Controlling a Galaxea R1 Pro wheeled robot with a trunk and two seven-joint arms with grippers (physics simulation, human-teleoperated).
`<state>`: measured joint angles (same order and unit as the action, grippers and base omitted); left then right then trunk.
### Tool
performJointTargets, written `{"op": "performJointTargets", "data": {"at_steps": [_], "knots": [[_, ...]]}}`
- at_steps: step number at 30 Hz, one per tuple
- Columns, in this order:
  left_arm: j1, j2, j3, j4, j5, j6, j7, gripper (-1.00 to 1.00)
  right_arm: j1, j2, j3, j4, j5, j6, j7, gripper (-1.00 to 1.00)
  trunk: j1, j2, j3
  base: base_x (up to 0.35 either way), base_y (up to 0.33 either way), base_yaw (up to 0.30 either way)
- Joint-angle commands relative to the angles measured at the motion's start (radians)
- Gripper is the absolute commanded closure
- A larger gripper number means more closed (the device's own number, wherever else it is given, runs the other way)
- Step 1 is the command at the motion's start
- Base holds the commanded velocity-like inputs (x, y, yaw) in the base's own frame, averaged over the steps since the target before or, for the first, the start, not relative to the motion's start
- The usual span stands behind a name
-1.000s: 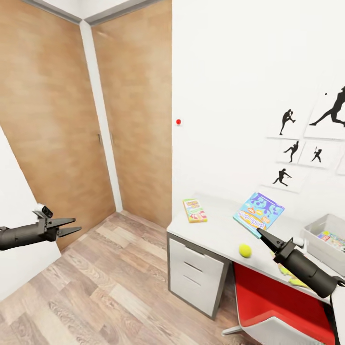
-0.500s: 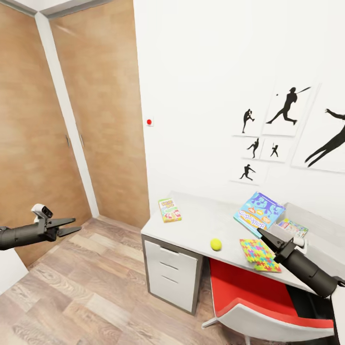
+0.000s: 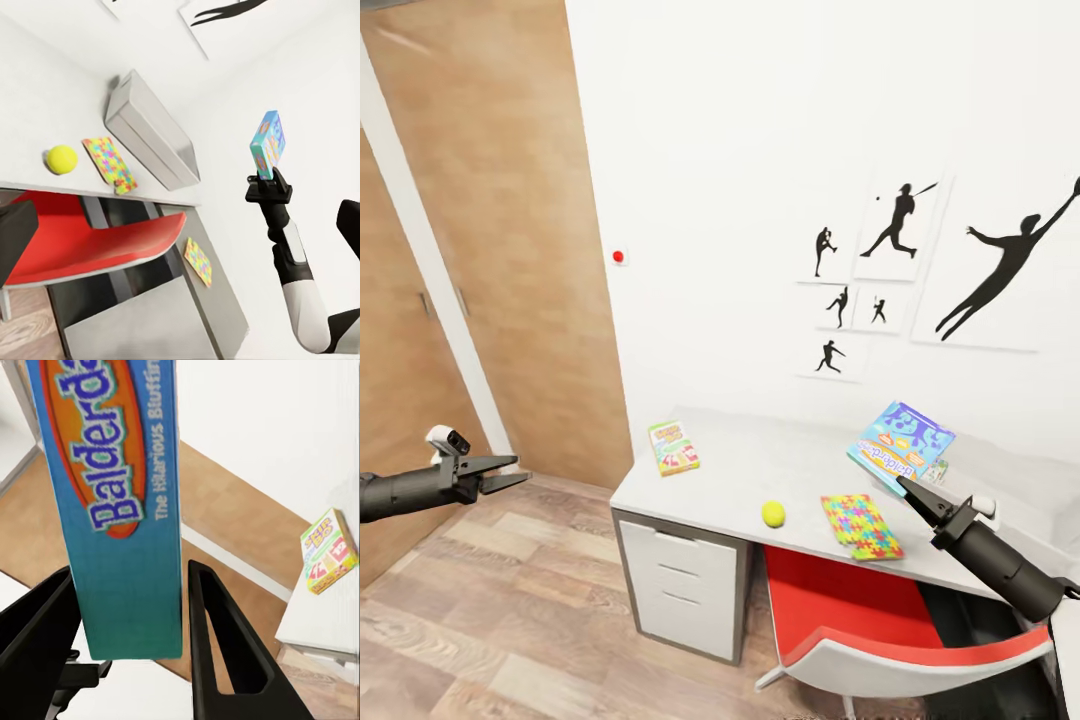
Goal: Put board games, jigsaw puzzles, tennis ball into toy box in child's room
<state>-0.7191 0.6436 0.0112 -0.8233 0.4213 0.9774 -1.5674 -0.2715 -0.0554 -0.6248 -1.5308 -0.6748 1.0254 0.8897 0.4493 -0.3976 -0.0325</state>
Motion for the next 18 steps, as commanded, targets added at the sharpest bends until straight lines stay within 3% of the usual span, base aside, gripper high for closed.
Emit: {"op": "performJointTargets", "data": {"at_steps": [1, 13, 18], "knots": [[0.000, 0.001, 0.000, 0.000, 0.001, 0.011, -0.003, -1.00, -0.002, 0.000, -0.001, 0.000, -0.002, 0.005, 0.006, 1.00, 0.001, -0.002, -0.002, 0.005, 0.000, -0.280], [0.000, 0.001, 0.000, -0.001, 0.001, 0.010, -0.003, -1.00, -0.002, 0.000, -0.001, 0.016, -0.002, 0.004, 0.006, 1.00, 0.001, -0.002, -0.002, 0.004, 0.000, -0.280], [0.000, 0.001, 0.000, -0.001, 0.001, 0.011, -0.003, -1.00, -0.002, 0.000, -0.001, 0.020, -0.002, 0.004, 0.006, 1.00, 0.001, -0.002, -0.002, 0.126, 0.000, -0.280]]}}
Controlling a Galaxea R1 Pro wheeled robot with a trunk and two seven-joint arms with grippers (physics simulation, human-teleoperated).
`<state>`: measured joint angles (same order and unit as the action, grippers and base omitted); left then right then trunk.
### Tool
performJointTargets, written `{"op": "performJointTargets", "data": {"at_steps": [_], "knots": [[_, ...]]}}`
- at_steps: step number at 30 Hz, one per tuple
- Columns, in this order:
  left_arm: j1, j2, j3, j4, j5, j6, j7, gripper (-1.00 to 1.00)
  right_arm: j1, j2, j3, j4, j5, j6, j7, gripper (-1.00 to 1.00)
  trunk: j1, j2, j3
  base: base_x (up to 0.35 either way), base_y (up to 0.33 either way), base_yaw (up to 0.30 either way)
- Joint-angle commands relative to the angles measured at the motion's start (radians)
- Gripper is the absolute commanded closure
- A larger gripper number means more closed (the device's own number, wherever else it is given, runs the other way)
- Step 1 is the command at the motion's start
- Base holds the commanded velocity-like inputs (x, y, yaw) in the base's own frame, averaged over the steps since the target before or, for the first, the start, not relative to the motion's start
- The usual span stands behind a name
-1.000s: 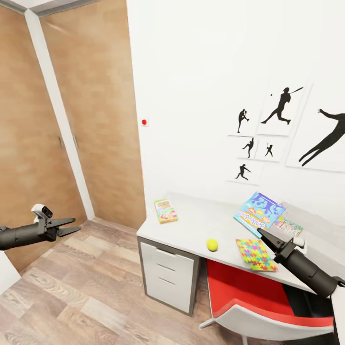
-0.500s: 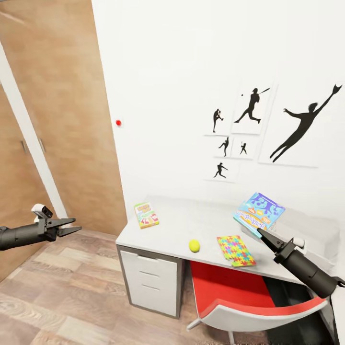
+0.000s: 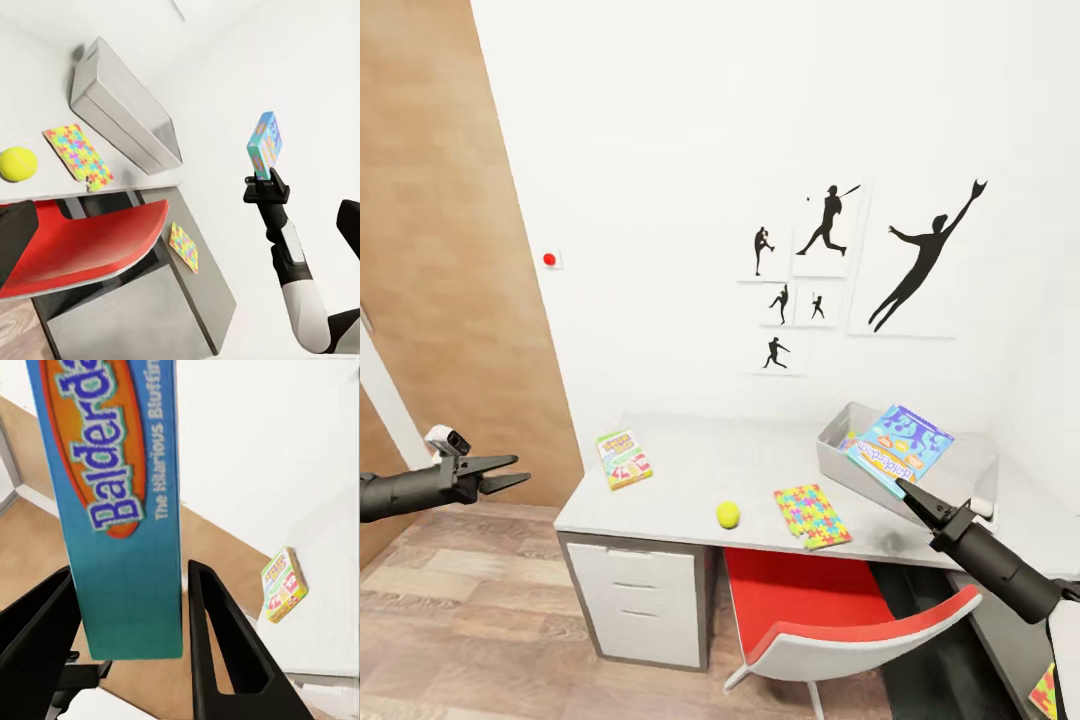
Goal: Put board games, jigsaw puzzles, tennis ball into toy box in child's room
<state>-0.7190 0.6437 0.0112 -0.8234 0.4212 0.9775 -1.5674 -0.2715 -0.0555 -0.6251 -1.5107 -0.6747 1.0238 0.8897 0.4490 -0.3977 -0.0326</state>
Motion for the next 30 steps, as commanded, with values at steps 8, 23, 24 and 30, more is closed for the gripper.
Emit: {"op": "performJointTargets", "data": {"at_steps": [8, 23, 24, 30], "knots": [[0.000, 0.001, 0.000, 0.000, 0.001, 0.010, -0.003, -1.00, -0.002, 0.000, -0.005, 0.003, -0.001, 0.005, 0.006, 1.00, 0.001, -0.002, -0.002, 0.269, 0.000, -0.280], [0.000, 0.001, 0.000, 0.000, 0.001, 0.010, -0.003, -1.00, -0.002, 0.000, -0.005, 0.003, 0.001, 0.003, 0.004, 1.00, 0.001, -0.002, -0.002, 0.297, 0.000, -0.280], [0.000, 0.001, 0.000, 0.000, 0.001, 0.010, -0.003, -1.00, -0.002, 0.000, -0.005, 0.003, 0.001, 0.003, 0.004, 1.00, 0.001, -0.002, -0.002, 0.272, 0.000, -0.280], [0.000, 0.001, 0.000, -0.001, 0.001, 0.010, -0.003, -1.00, -0.002, 0.000, -0.005, 0.004, 0.001, 0.003, 0.003, 1.00, 0.001, -0.002, -0.002, 0.194, 0.000, -0.280]]}}
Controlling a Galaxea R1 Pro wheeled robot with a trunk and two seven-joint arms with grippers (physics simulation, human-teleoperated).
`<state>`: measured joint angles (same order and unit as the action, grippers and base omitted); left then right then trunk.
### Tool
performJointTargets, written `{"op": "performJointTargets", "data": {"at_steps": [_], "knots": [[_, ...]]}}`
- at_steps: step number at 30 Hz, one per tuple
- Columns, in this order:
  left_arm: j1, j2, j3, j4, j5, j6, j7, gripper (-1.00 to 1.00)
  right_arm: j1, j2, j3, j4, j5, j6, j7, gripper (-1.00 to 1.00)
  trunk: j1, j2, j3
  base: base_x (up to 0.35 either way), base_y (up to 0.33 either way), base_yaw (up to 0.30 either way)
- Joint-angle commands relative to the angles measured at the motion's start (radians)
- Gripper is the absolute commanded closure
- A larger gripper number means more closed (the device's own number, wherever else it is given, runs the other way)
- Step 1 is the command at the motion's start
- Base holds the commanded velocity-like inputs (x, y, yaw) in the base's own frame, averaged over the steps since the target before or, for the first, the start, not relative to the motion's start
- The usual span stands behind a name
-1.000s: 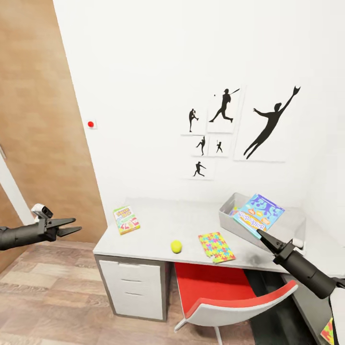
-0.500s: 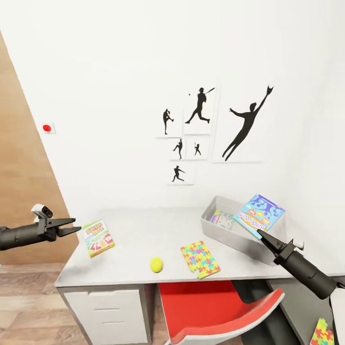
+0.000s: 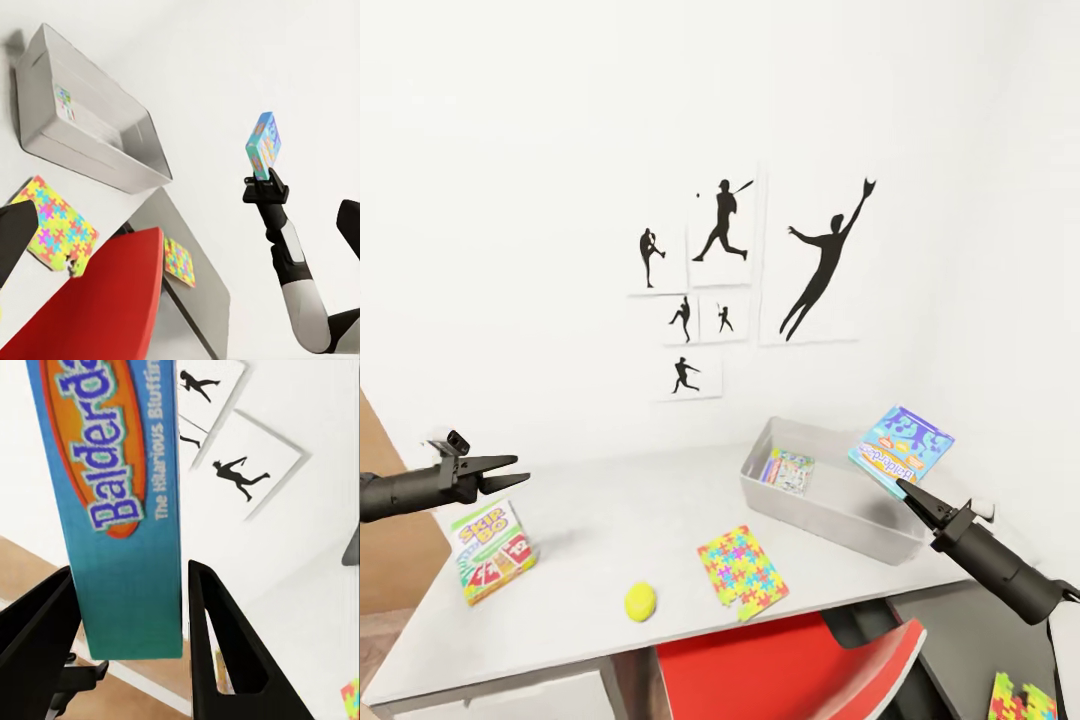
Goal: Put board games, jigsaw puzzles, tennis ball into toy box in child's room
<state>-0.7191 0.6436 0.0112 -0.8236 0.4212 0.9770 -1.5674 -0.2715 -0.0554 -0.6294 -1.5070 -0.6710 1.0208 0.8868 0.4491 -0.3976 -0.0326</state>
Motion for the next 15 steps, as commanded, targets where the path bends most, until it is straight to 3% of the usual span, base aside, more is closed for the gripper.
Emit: {"op": "performJointTargets", "data": {"at_steps": [1, 15], "knots": [[0.000, 0.001, 0.000, 0.000, 0.000, 0.010, -0.003, -1.00, -0.002, 0.000, -0.001, 0.000, -0.002, 0.006, 0.006, 1.00, 0.001, -0.002, -0.002, 0.082, 0.000, -0.280], [0.000, 0.001, 0.000, 0.000, 0.000, 0.011, -0.003, -1.00, -0.002, 0.000, -0.001, 0.030, -0.004, 0.005, 0.006, 1.00, 0.001, -0.002, -0.002, 0.011, 0.008, -0.280]]}}
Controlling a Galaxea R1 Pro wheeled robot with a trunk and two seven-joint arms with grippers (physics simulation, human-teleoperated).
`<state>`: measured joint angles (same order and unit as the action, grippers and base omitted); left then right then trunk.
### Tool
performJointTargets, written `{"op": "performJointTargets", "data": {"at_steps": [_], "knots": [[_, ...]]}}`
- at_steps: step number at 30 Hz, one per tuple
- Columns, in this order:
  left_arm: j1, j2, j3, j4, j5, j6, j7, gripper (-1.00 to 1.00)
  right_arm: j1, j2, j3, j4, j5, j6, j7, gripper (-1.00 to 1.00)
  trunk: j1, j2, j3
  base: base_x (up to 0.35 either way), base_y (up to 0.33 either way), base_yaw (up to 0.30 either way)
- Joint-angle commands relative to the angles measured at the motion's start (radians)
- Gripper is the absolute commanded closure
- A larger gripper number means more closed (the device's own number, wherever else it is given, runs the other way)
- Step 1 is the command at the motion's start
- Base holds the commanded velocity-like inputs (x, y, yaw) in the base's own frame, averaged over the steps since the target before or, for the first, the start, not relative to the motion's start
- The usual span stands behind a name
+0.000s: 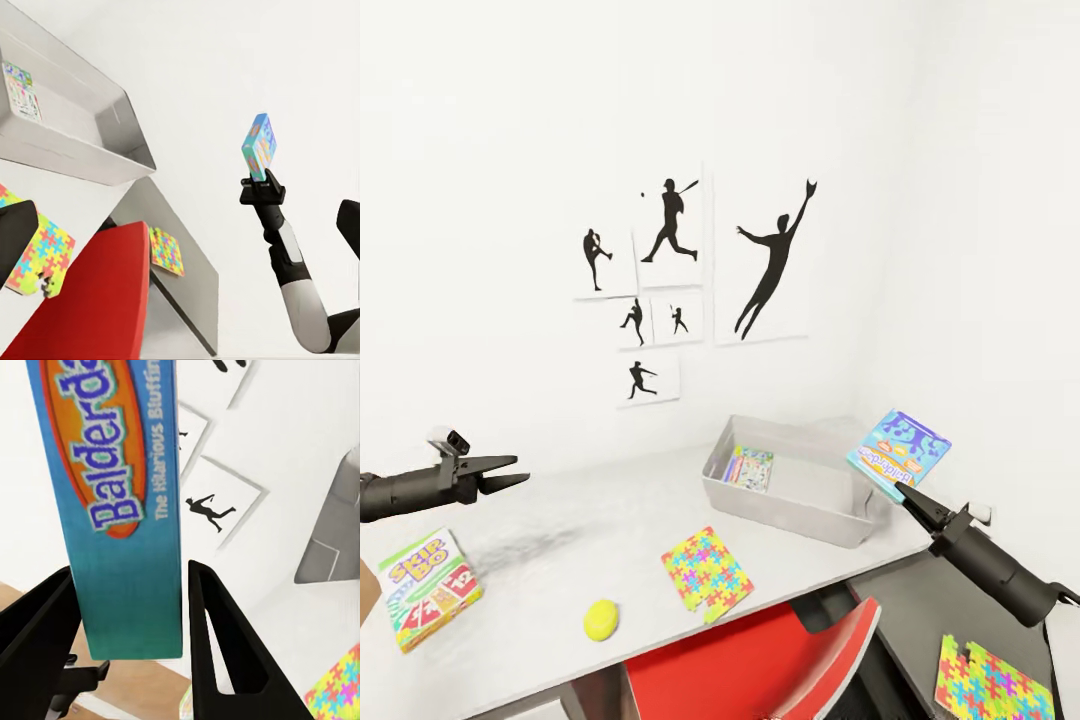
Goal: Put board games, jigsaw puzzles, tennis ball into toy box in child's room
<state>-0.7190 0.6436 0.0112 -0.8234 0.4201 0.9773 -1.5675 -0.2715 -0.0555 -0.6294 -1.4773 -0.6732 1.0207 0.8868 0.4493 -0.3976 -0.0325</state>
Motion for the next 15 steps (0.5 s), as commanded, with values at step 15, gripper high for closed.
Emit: {"op": "performJointTargets", "data": {"at_steps": [15], "knots": [[0.000, 0.001, 0.000, 0.000, 0.002, 0.010, -0.003, -1.00, -0.002, 0.000, -0.001, 0.000, -0.002, 0.000, 0.006, 1.00, 0.001, -0.002, -0.002, 0.160, 0.147, -0.249]]}}
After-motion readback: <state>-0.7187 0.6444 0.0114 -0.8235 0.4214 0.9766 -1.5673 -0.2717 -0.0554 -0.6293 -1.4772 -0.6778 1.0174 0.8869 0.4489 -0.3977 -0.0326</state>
